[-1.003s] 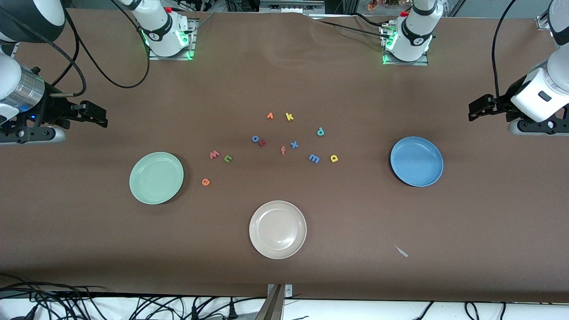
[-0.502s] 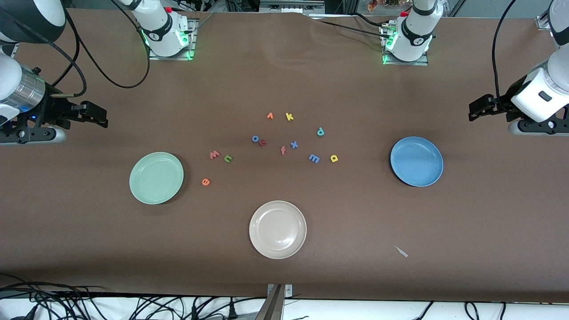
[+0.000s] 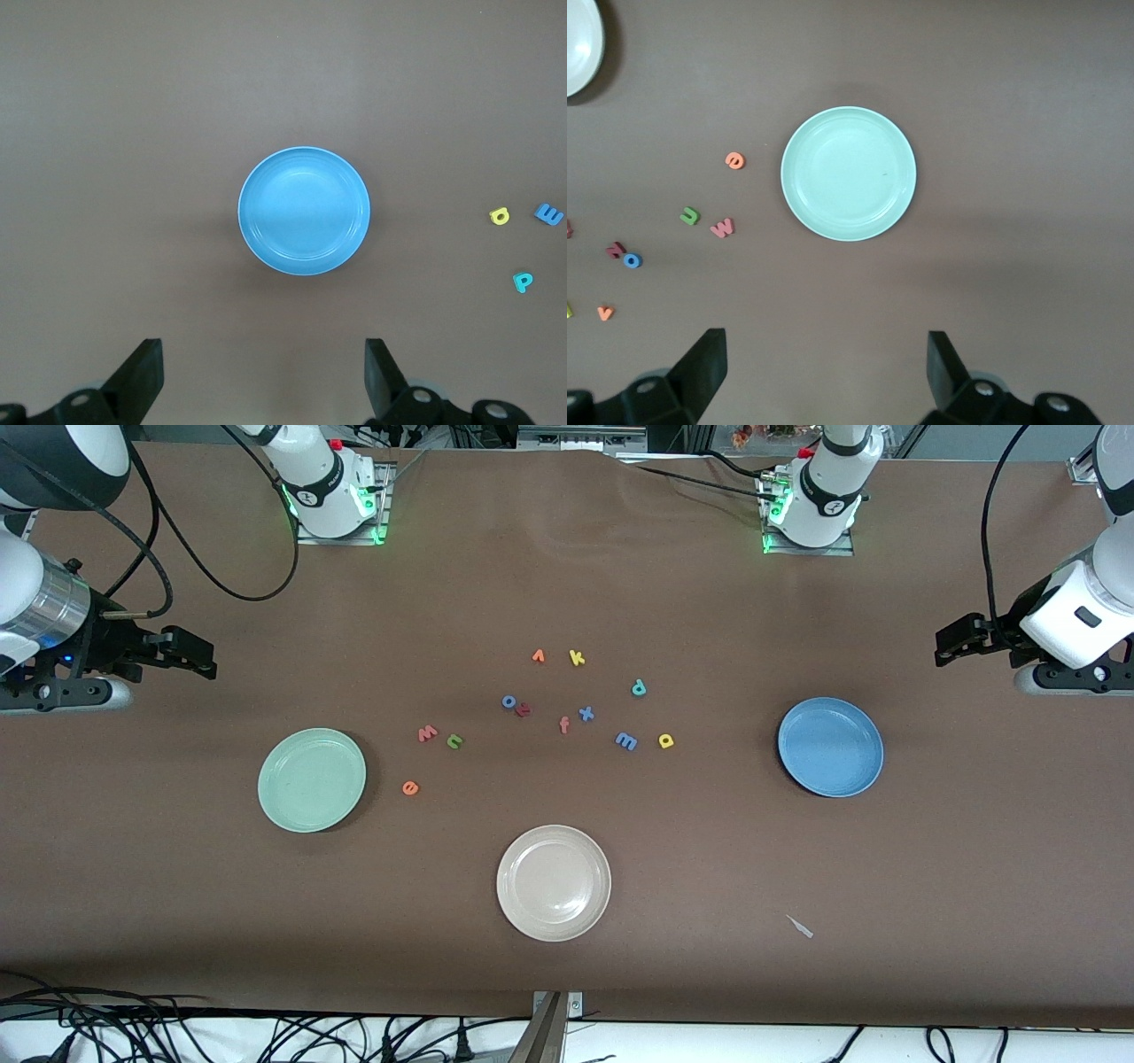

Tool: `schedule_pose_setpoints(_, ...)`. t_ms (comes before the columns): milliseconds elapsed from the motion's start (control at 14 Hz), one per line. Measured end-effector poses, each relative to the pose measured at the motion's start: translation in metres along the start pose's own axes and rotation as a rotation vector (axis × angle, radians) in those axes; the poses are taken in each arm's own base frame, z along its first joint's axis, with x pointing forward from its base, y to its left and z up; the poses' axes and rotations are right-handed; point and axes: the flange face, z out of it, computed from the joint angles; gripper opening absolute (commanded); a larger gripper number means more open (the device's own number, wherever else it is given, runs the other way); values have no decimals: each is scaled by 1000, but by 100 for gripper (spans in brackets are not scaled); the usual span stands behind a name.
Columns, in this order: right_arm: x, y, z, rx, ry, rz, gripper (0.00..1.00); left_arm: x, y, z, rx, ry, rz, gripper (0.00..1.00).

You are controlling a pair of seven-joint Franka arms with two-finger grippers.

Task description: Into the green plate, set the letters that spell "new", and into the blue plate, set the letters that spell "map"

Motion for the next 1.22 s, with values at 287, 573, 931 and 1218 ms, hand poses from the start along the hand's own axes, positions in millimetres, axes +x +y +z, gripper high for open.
schedule_pose_setpoints(287, 0, 9, 0, 22, 1, 19, 100, 0, -2, 0, 0, -1, -4, 100)
schedule_pose_setpoints(573, 0, 9, 0, 23, -1, 18, 100, 1, -2, 1, -1, 0, -4, 100)
schedule_pose_setpoints(931, 0, 8, 1, 23, -2, 18, 100, 3, -2, -2, -1, 25, -4, 100)
schedule_pose_setpoints(1218, 0, 8, 2, 23, -4, 17, 100, 6, -2, -4, -1, 49, -3, 100)
